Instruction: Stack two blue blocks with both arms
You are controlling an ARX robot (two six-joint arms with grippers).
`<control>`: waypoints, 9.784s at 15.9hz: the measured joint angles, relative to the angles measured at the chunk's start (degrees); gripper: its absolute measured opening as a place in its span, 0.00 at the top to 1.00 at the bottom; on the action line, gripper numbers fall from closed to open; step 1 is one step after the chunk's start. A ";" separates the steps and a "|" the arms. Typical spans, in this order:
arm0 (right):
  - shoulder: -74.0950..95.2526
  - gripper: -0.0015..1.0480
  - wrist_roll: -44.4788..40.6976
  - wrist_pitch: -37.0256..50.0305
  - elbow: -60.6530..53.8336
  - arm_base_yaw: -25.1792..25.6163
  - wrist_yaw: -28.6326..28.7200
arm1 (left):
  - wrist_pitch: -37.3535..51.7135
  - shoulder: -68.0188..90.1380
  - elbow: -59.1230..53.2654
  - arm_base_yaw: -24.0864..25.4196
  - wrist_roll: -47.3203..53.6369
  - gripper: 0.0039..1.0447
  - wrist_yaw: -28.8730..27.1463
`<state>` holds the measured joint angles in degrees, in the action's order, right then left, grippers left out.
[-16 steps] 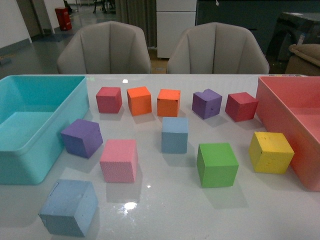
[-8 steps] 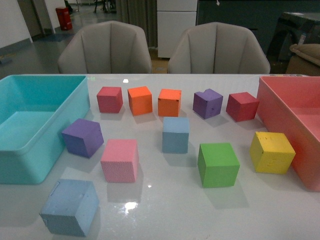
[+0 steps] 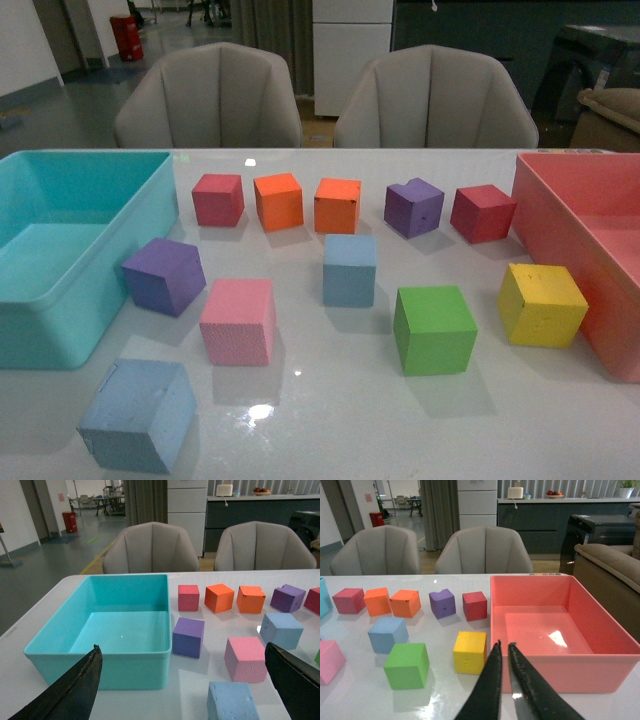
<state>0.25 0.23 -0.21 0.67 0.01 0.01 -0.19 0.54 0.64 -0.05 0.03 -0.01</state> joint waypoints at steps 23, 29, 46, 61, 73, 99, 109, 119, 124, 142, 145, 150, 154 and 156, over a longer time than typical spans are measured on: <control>0.00 0.06 -0.07 0.00 0.00 0.00 0.00 | 29.92 77.20 20.33 -14.95 -5.53 0.06 -4.63; 0.00 0.06 -0.07 0.00 0.00 0.00 0.00 | 26.45 93.42 26.47 -13.77 -5.75 0.06 -3.76; 0.00 0.06 -0.07 0.00 0.00 0.00 0.00 | 27.06 104.74 28.35 -16.55 -8.59 0.06 -3.45; 0.00 0.06 -0.07 0.00 0.00 0.00 0.00 | 4.83 108.98 61.37 -29.55 -2.36 0.60 -8.24; 0.00 0.06 -0.07 0.02 0.00 0.00 0.00 | -9.05 129.02 91.73 -29.09 -4.50 0.61 -8.39; 0.00 0.06 -0.07 0.02 0.00 0.00 0.00 | 6.36 111.78 80.35 -34.62 -3.08 0.06 -10.82; 0.00 0.06 -0.07 -0.04 0.00 0.00 0.04 | 39.58 69.07 32.04 -30.82 0.00 0.46 -31.50; 0.00 0.06 -0.07 0.00 0.00 0.00 0.02 | 35.78 43.19 6.82 -11.19 0.00 0.99 -11.43; 0.00 0.06 -0.07 0.00 0.00 0.00 0.02 | 29.66 33.00 2.84 -6.21 0.02 0.99 -6.45; 0.00 0.06 -0.07 0.00 0.00 0.00 0.02 | 10.27 9.53 -0.04 -0.07 0.00 0.99 0.00; 0.00 0.06 -0.07 0.00 0.00 0.00 0.00 | -0.35 0.31 -0.02 -0.07 0.00 0.99 0.02; 0.00 0.06 -0.07 -0.02 0.00 0.00 0.02 | 0.22 0.00 0.00 -0.07 0.00 0.99 -0.02; 0.00 0.06 -0.07 0.00 0.00 0.00 0.02 | 0.00 0.00 0.00 -0.07 0.00 0.86 0.00; 0.00 0.06 -0.07 0.00 0.00 0.00 0.02 | 0.00 0.00 0.00 -0.07 0.00 0.63 0.00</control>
<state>0.25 0.16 -0.21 0.67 0.01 0.03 -0.19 0.54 0.64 -0.12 0.03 -0.01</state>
